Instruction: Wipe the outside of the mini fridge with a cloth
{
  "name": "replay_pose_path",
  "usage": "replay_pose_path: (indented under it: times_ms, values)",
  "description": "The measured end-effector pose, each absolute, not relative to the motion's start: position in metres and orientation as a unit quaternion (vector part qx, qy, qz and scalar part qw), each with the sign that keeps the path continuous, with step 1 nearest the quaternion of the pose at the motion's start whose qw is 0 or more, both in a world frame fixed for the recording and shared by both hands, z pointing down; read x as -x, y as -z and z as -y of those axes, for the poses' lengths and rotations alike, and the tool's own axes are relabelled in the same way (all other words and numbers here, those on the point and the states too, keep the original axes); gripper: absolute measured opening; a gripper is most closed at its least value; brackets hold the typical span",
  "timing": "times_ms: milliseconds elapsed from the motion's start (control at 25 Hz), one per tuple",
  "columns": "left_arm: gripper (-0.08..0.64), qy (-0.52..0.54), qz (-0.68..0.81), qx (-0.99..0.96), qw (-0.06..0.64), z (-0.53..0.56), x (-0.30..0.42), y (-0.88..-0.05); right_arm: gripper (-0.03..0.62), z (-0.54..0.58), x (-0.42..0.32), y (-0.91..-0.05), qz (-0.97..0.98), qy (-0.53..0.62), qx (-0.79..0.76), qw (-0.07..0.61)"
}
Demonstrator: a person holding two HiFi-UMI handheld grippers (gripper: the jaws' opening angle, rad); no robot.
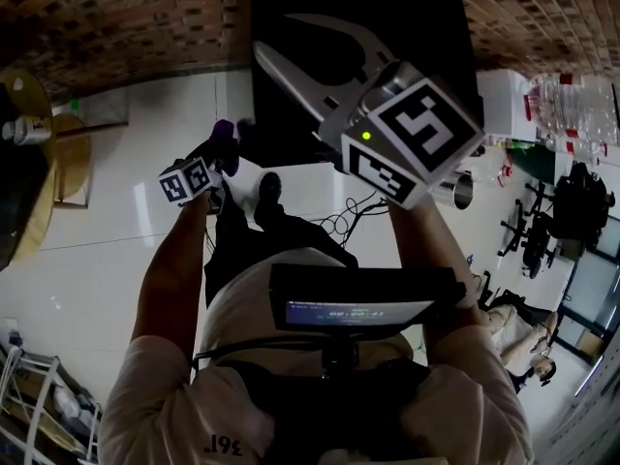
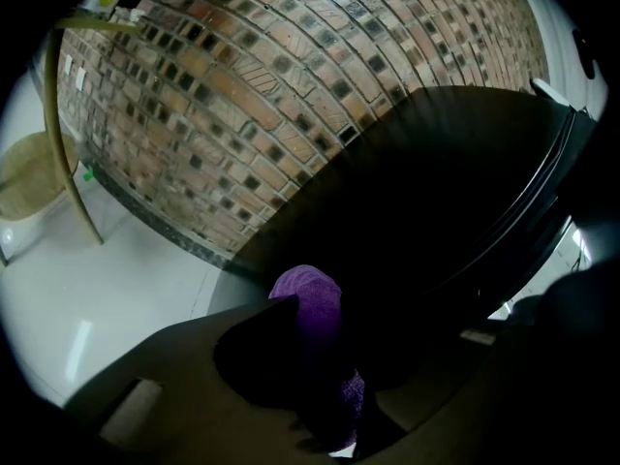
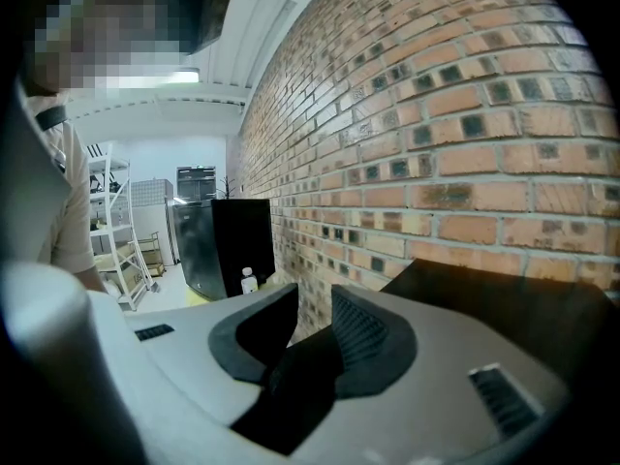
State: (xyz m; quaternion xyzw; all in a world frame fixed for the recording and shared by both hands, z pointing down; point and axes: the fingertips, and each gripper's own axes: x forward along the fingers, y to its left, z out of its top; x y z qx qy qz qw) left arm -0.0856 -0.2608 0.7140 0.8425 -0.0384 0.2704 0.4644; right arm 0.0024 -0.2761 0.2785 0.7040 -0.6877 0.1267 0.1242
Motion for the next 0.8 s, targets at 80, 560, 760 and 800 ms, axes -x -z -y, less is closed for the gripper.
replay_pose_path:
  times_ms: [80,560,760,800]
  values:
    - [0.118,-0.27,0.04,-0.842,0.466,0.265,0.095,-0.708,0.103,0.275,-0.002,-0.279,0.687,-0.128,-0.704,0.123]
    - [0.12,-0.159,0.033,-0.868,0.469,0.328,0.117,-0.591,0.103,0.271,-0.007,-0.281,0.677,-0.126,-0.715,0.123]
    - [0.121,-0.099,-0.021,-0.881,0.463,0.34,0.104,-0.506,0.103,0.26,-0.016,-0.267,0.643,-0.104,-0.749,0.122]
    - [0.121,-0.09,-0.03,-0.882,0.462,0.342,0.102,-0.491,0.104,0.256,-0.017,-0.265,0.635,-0.101,-0.755,0.128]
